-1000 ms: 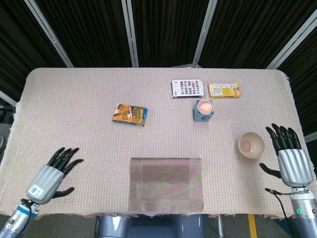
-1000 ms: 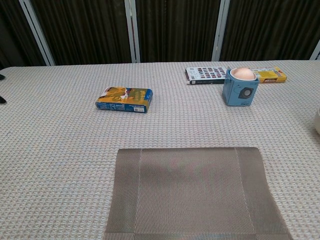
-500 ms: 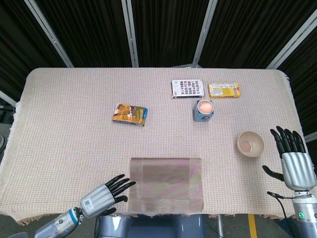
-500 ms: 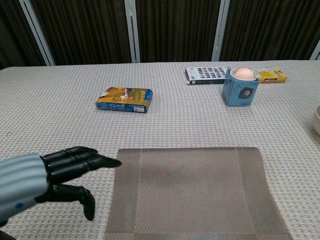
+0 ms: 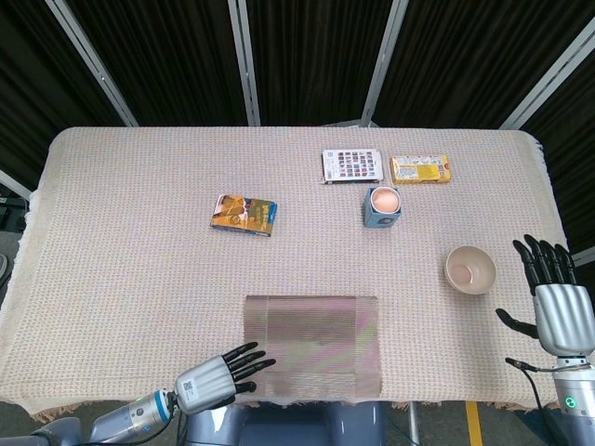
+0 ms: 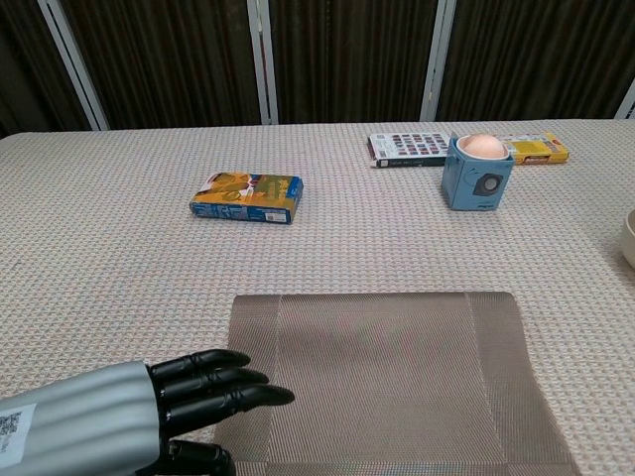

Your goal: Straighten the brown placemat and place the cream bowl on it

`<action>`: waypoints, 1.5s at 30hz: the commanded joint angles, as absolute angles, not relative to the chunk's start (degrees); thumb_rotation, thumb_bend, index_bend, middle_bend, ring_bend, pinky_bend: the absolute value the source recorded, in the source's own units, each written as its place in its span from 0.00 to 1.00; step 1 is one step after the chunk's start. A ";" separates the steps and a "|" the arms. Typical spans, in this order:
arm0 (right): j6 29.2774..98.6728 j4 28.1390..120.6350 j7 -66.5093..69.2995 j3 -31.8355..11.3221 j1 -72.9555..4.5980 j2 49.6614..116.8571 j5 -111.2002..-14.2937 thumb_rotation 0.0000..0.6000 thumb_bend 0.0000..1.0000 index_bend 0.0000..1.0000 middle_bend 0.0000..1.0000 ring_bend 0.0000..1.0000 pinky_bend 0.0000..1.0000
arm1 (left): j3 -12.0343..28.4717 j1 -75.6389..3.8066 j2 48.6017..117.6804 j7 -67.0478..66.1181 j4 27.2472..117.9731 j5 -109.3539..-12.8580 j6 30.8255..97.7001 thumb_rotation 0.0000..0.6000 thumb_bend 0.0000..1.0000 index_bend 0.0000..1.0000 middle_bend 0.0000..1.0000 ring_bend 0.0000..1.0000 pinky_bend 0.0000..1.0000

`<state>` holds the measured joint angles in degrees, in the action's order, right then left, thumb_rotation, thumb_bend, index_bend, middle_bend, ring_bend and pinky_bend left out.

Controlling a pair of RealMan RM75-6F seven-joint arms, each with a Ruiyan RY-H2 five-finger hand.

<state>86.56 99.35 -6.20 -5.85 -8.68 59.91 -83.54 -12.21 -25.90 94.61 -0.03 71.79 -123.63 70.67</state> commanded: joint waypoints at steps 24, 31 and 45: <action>85.22 99.69 -4.74 -6.49 -8.46 59.44 -82.97 1.00 0.00 0.00 0.00 0.00 0.00 | -14.63 -26.29 102.56 2.18 60.95 -119.61 73.22 1.00 0.32 0.41 0.00 0.00 0.00; 85.23 99.59 -4.72 -6.66 -8.39 59.47 -82.98 1.00 0.00 0.00 0.00 0.00 0.00 | -14.84 -27.15 103.28 2.12 61.20 -119.15 73.12 1.00 0.32 0.41 0.00 0.00 0.00; 85.29 99.55 -4.83 -6.87 -8.24 59.42 -83.13 1.00 0.00 0.00 0.00 0.00 0.00 | -15.40 -28.01 103.48 1.38 62.11 -118.16 73.36 1.00 0.35 0.41 0.00 0.00 0.00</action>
